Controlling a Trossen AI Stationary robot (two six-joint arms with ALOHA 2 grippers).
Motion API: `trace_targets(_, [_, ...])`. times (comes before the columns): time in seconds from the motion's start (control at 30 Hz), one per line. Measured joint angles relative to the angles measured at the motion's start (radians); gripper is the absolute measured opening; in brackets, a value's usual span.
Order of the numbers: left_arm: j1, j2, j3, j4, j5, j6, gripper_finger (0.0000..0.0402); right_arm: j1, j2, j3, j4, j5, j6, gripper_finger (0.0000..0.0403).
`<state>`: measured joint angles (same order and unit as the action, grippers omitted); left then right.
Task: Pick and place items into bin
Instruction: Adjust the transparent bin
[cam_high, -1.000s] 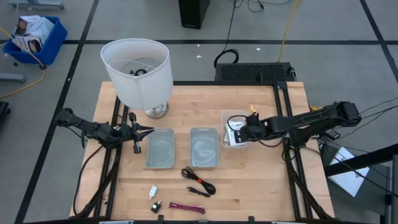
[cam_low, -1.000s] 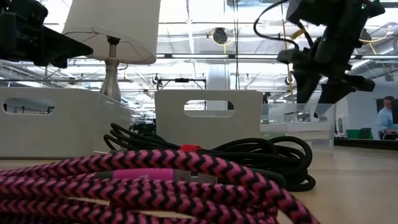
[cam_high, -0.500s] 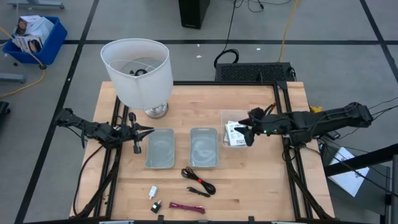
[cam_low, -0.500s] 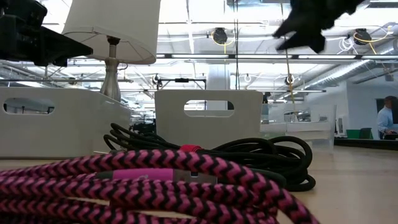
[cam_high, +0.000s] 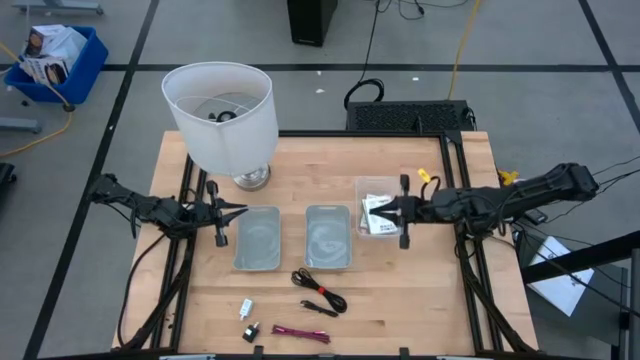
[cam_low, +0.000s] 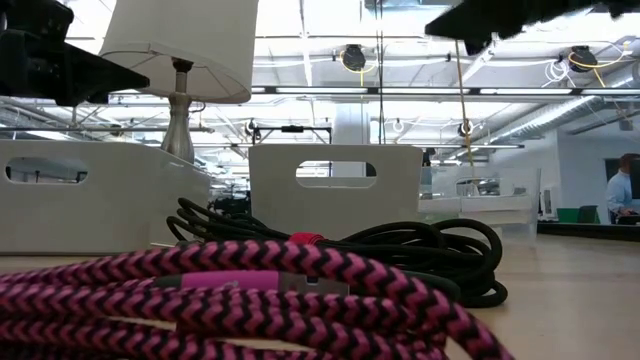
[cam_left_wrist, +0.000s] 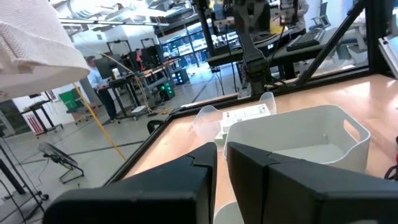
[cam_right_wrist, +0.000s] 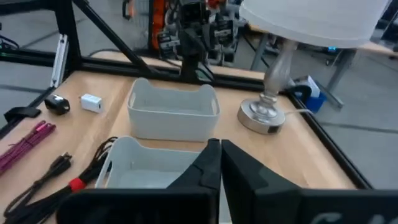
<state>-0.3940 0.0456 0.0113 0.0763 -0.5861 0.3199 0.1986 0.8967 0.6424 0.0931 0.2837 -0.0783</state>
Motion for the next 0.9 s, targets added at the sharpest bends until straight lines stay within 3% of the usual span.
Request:
trace_targets(0.23, [0.0, 0.0, 0.0, 0.001, -0.01, 0.031, 0.0047, -0.009, -0.014, -0.247, 0.277, 0.003, 0.023, 0.0001])
trace_targets(0.47, [0.0, 0.0, 0.0, 0.001, -0.009, -0.088, 0.0047, -0.009, -0.062, -0.447, 0.472, 0.003, -0.013, 0.0001])
trace_targets(0.67, [0.0, 0.0, 0.0, -0.006, -0.013, -0.081, 0.0047, -0.009, -0.115, -0.53, 0.488, 0.002, -0.017, 0.0001])
trace_targets(0.9, [0.0, 0.0, 0.0, -0.01, -0.093, -0.018, 0.0047, -0.026, -0.156, -0.569, 0.495, 0.004, -0.012, 0.0001])
